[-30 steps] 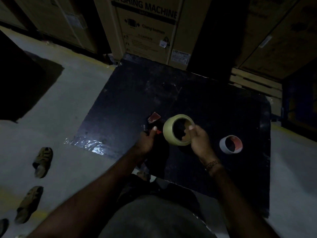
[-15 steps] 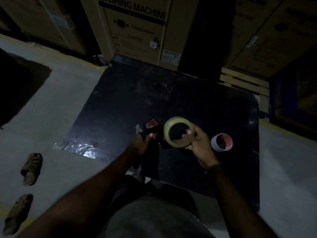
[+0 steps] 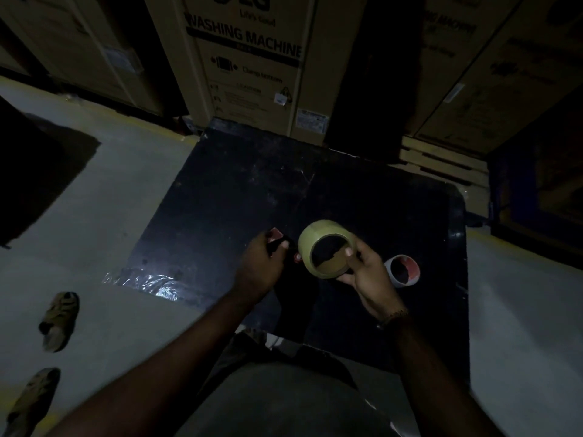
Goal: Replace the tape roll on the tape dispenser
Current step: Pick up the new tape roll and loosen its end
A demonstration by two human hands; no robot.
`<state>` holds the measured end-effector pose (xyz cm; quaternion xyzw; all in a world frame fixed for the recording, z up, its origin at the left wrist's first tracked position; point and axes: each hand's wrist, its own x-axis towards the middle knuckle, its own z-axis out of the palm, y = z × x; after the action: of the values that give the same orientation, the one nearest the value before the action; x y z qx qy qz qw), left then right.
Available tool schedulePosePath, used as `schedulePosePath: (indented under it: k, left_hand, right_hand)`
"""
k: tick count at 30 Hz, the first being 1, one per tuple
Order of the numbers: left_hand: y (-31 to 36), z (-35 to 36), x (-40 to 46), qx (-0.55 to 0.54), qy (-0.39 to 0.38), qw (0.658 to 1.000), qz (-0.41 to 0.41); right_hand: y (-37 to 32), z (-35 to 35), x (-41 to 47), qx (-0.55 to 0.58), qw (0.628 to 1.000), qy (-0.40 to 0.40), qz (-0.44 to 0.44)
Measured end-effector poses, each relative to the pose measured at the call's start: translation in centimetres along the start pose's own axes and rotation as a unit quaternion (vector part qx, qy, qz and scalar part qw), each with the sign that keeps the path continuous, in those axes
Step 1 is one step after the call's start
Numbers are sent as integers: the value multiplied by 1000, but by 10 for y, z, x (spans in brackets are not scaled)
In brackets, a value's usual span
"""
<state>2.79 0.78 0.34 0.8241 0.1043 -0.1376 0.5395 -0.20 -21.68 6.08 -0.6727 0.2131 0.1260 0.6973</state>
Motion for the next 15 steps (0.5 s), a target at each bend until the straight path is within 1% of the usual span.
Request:
schedulePosePath:
  k: [1,2,4,6,8,10,11,13,15]
  left_hand:
    - [17,0,-5,-84,-36,996,-18]
    - [32,2,-10,-162,-79,983,-33]
    - [54,0,-17,-253,-146,955,-50]
    - [66,-2,-22,-281,-163,945,-41]
    - [70,-4,-23,-287,-167,943,-34]
    - [74,-6,-28,-287,-178,941,-22]
    - [75,-6,-30,-291,-182,939,-17]
    - [76,-6,-33,-295,-180,938,-11]
    - [77,-6,-35,-277,-160,947,-5]
  right_hand:
    - [-1,0,-1,13,1000,-11,0]
    - [-3,1,-2,26,999,-22,2]
    - [-8,3,-3,49,998,-38,7]
    - [-13,5,-6,76,996,-45,12]
    - [-18,4,-7,82,996,-41,13]
    - [-23,3,-5,46,999,-26,10]
    - [-26,3,-4,9,1000,-5,-2]
    - [-33,2,-3,-87,992,55,-67]
    - [-44,3,-10,-171,964,91,-181]
